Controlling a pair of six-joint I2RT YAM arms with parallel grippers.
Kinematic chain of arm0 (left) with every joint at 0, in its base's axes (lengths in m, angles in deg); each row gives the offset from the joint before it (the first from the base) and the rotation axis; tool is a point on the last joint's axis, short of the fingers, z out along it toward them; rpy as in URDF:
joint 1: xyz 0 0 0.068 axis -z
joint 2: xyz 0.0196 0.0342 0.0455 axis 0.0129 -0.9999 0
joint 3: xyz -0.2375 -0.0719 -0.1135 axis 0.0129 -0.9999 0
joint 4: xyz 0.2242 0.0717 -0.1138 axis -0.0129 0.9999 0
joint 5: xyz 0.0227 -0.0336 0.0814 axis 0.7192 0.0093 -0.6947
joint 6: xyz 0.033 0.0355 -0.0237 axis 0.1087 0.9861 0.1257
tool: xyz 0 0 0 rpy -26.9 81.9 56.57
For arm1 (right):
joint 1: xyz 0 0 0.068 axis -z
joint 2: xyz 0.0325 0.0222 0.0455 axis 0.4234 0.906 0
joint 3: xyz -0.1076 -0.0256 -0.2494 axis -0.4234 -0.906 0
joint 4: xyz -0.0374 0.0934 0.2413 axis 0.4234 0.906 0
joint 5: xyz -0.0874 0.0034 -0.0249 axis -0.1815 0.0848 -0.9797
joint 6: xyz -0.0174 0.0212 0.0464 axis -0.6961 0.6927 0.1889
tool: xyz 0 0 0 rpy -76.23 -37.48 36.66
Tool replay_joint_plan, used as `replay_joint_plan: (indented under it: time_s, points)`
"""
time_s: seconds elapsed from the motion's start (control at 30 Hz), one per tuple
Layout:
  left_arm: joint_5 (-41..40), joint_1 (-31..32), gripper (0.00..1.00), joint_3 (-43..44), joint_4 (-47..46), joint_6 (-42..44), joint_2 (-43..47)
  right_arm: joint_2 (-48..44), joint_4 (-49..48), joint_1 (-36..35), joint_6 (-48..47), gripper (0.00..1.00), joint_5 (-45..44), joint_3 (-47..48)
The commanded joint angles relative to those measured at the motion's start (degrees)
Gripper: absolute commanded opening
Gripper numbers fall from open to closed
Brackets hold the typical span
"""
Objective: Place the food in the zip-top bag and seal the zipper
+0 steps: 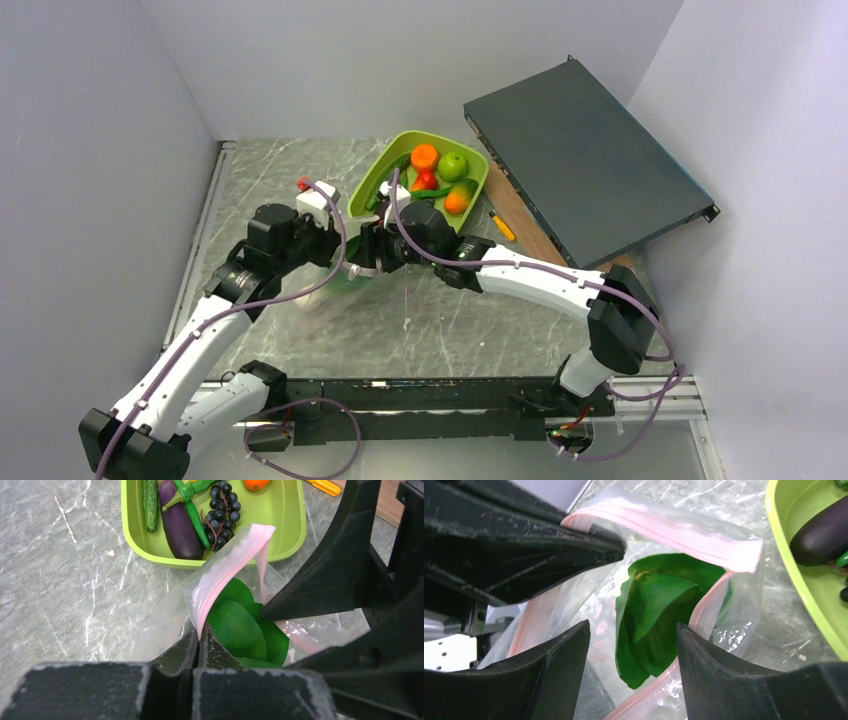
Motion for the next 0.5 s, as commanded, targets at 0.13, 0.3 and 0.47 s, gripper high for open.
replay_joint_plan:
  time_s: [0.13,0.3,0.47]
  points:
    - [3.4,-0.6,0.00,-0.2,-4.0,1.0,3.4,8.5,-1.9,-1.8,5.6,0.40,-13.8,10.9]
    - [2.4,0.3,0.00,-0.8,-4.2,1.5,4.6,13.5,-0.7,-3.6,4.3,0.40,-20.2,18.2]
    - [0.3,0.3,0.00,-0.6,-4.1,2.2,5.7,7.6,0.1,-2.7,6.0,0.08,-19.7,16.2]
